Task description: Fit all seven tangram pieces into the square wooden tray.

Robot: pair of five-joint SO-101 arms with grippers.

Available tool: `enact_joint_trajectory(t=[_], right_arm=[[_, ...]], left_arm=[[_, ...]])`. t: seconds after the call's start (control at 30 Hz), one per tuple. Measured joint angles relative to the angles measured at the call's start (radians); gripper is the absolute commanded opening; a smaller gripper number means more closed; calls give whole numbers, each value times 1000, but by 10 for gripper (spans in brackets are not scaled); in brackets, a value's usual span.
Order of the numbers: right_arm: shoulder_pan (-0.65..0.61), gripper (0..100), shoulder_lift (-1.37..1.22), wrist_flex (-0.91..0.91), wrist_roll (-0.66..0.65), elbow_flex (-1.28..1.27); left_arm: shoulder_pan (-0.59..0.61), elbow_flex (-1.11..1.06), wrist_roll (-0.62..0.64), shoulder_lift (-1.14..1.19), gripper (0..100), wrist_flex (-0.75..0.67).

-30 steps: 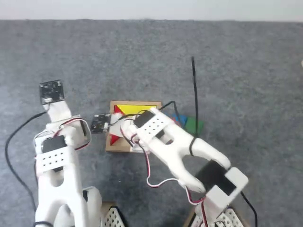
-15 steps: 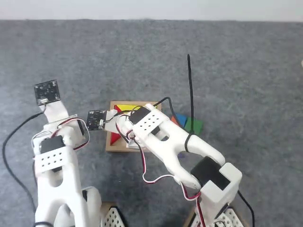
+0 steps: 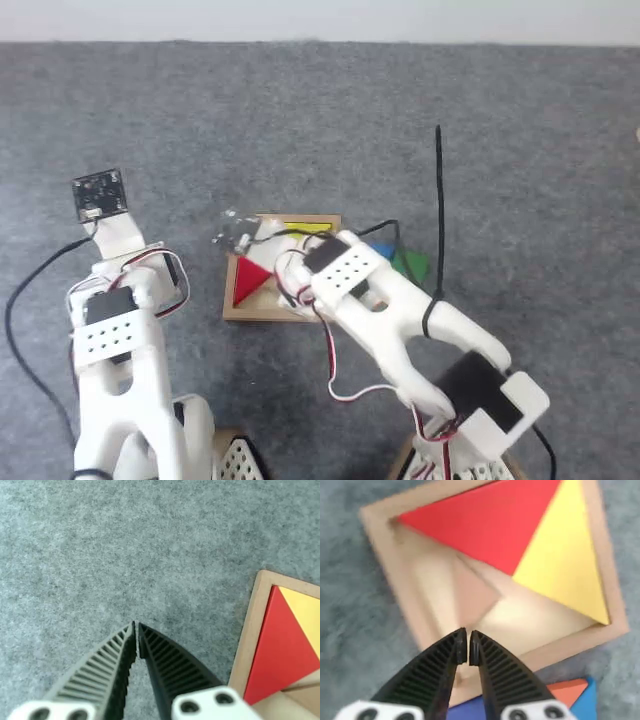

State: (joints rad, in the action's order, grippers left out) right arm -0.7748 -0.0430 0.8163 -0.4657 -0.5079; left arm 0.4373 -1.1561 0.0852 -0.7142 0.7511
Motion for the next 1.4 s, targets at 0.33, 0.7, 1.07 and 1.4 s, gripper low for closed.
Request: enact_joint_trajectory(t=[0.33,0.7,1.07,1.4], right_arm=[[46,9,-152,-71,8,60],[-8,9,-196,-72,8,135],[-114,9,-198,-80,18,137],[-118,8,-207,-75,149,163]], left_arm=[[-2,0,0,0,14,0],[0,0,0,0,14,0],[0,0,0,0,14,0],[0,0,0,0,14,0]])
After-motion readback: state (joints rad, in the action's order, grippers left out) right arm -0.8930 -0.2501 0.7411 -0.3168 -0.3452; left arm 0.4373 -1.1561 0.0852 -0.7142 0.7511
